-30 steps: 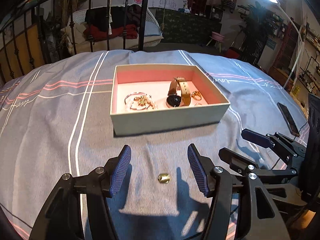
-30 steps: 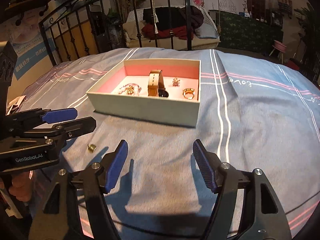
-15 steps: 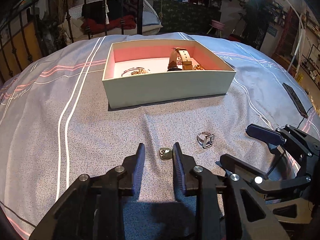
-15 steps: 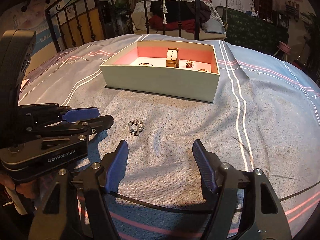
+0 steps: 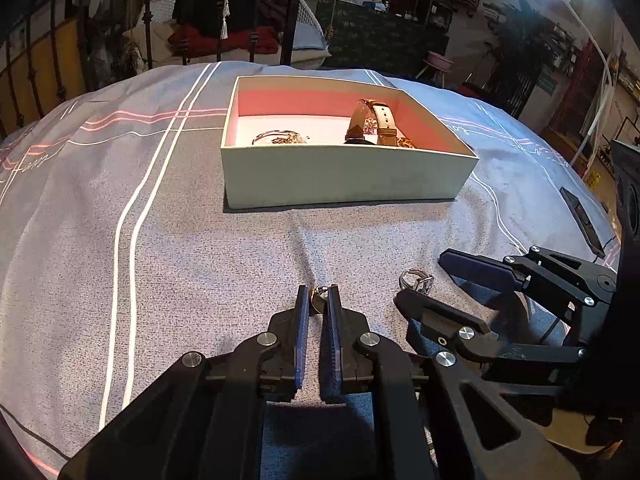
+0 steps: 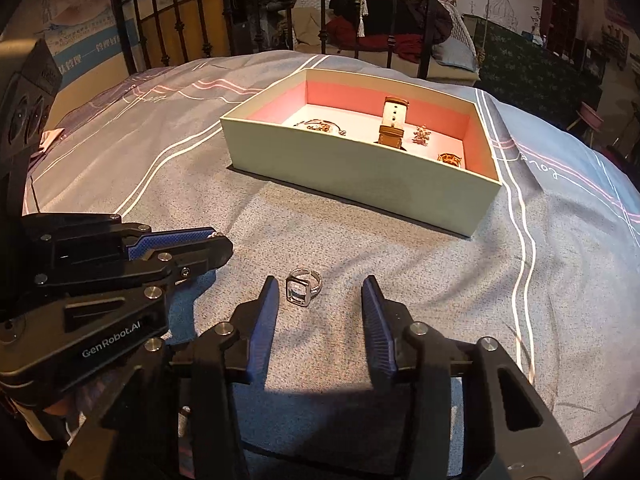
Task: Organize jewelry
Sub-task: 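Grasp the square silver ring with the right tool while the left grasps the gold charm, then lower the silver ring into the box and open the right tool while the left releases the charm there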
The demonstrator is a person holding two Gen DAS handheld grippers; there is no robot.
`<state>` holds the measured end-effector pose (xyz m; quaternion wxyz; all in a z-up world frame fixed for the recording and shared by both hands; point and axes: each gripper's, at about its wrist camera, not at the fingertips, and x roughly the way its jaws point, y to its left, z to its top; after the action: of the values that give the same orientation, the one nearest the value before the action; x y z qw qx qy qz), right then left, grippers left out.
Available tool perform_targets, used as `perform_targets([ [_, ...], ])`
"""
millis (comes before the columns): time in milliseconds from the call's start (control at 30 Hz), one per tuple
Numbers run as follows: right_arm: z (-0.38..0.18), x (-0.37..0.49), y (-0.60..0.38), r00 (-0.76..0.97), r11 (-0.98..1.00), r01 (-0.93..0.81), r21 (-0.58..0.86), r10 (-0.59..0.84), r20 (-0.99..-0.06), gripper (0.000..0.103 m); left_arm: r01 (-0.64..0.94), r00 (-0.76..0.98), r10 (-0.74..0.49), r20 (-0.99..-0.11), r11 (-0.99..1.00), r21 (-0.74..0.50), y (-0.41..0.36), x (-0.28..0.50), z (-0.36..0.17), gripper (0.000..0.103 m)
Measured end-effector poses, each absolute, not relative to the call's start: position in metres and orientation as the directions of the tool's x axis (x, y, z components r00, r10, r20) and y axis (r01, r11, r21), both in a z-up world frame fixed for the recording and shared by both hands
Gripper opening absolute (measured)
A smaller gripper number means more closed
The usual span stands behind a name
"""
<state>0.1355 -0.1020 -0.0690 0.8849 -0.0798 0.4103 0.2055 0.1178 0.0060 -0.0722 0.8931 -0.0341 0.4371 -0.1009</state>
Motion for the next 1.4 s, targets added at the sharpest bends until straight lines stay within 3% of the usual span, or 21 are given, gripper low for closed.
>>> perform_targets([
  [100,-0.069,0.135,-0.102,0.582,0.9,-0.435,0.031,0.307,-0.753,0.02,0.152,0.598,-0.209,-0.774,0.977,-0.147,0.005,0.118,-0.072,0.009],
  [133,-0.069,0.134,-0.104,0.583,0.901,-0.433,0.036,0.31,-0.751,0.019,0.152,0.598,-0.208,-0.774,0.978,-0.145,0.005,0.118,-0.072,0.009],
  [1033,-0.066,0.126,-0.12,0.603,0.909,-0.4,0.116,0.356,-0.714,0.019,0.152,0.601,-0.165,-0.782,0.984,-0.092,-0.005,0.119,-0.064,0.009],
  [1400,-0.027,0.161,-0.127,0.674,0.921,-0.385,0.064,0.328,-0.662,0.019,0.163,0.682,-0.175,-0.71,0.983,-0.085,-0.013,0.159,-0.015,0.009],
])
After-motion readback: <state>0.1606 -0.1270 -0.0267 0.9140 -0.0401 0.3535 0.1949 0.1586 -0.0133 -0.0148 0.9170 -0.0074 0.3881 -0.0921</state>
